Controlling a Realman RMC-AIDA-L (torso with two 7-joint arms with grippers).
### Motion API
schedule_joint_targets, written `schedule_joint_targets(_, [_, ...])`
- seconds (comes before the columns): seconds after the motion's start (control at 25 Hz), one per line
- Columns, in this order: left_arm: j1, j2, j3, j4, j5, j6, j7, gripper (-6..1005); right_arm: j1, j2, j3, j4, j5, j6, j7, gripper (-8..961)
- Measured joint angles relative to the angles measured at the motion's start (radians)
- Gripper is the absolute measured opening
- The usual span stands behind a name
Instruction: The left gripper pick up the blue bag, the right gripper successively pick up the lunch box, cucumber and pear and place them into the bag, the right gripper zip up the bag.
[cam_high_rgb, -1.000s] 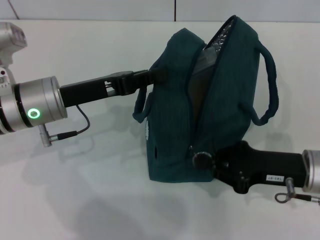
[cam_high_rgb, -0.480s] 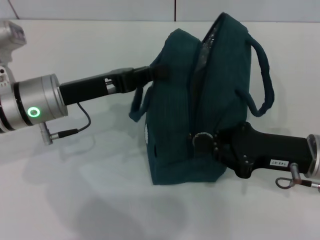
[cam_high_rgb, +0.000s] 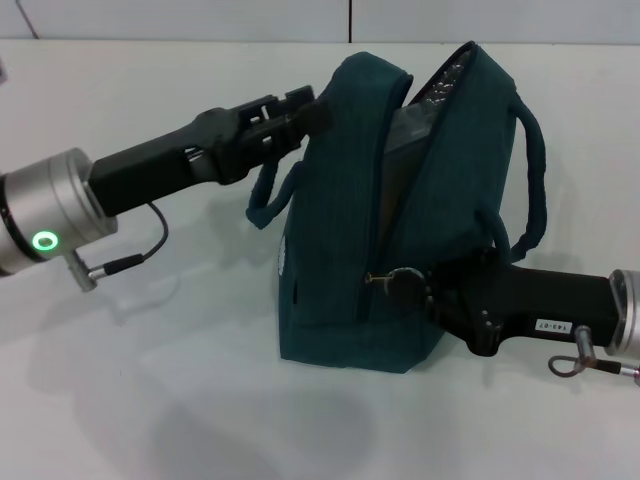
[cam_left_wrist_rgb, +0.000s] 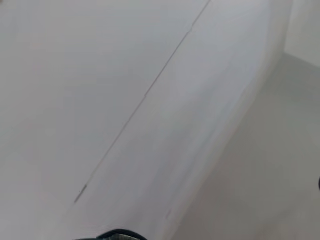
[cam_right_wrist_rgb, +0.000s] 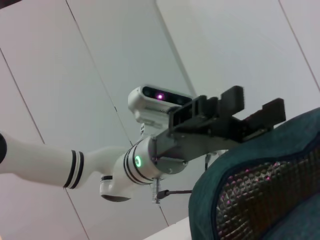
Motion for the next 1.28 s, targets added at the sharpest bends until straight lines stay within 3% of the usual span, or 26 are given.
schedule_joint_targets(0.48, [0.119,-0.003,0.001,-0.037,0.005,0.002,0.261,623,0.029,-0.003,0.015,-0.044,0.008,-0.047,0.001,10])
schedule_joint_targets(0.72, [0.17,-0.003,0.005,-0.04,0.011,-0.001,0.32,621,0.04,-0.004,0.095,-0.048,0.005,-0.071,-0.005,10])
schedule_joint_targets(1.28, [0.153,-0.007,0.05,-0.088,0.042,0.002,0.373,616,0.06,0.002,0.162,-0.049,0.008,-0.024,-0.029,10])
